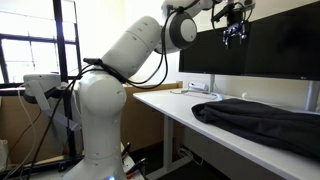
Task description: Fold the trouser
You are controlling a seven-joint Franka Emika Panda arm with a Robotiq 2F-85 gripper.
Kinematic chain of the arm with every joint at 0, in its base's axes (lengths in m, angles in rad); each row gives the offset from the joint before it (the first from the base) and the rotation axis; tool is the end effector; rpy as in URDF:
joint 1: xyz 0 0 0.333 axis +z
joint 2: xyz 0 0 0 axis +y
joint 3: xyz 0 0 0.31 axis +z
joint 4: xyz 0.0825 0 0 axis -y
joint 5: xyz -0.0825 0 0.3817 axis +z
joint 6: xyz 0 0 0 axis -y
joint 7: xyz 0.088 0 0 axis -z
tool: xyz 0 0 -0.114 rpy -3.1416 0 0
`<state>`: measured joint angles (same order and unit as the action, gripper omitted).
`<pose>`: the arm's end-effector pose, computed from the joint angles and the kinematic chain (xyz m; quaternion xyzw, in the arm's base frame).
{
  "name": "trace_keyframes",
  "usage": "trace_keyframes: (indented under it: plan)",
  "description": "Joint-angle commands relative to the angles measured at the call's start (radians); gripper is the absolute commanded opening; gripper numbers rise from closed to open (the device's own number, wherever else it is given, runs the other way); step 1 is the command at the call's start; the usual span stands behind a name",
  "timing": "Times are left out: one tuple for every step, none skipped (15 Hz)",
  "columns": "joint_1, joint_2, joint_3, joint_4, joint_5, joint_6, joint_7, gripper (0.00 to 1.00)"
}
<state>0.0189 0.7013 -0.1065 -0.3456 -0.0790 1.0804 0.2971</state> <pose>0.6424 -0.0283 0.6702 0.9779 -0.1967 0.0267 0.0661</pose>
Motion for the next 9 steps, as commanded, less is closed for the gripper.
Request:
trace_keyframes:
  plan:
    - [0.029, -0.056, 0.017, -0.016, 0.005, -0.075, 0.026, 1.0]
    - [0.038, -0.068, 0.019, -0.015, 0.007, -0.091, 0.035, 1.0]
    - [0.042, -0.077, 0.025, -0.013, 0.015, -0.102, 0.047, 1.0]
    - [0.038, -0.052, 0.017, -0.013, -0.005, -0.064, 0.012, 1.0]
    - [0.042, -0.061, 0.02, -0.012, -0.004, -0.071, 0.019, 1.0]
    - [0.046, -0.067, 0.021, -0.012, -0.004, -0.076, 0.023, 1.0]
    - [0.047, -0.071, 0.022, -0.012, -0.004, -0.078, 0.023, 1.0]
    - [0.047, -0.071, 0.022, -0.012, -0.004, -0.078, 0.023, 1.0]
    - [0.047, -0.071, 0.022, -0.013, -0.004, -0.078, 0.023, 1.0]
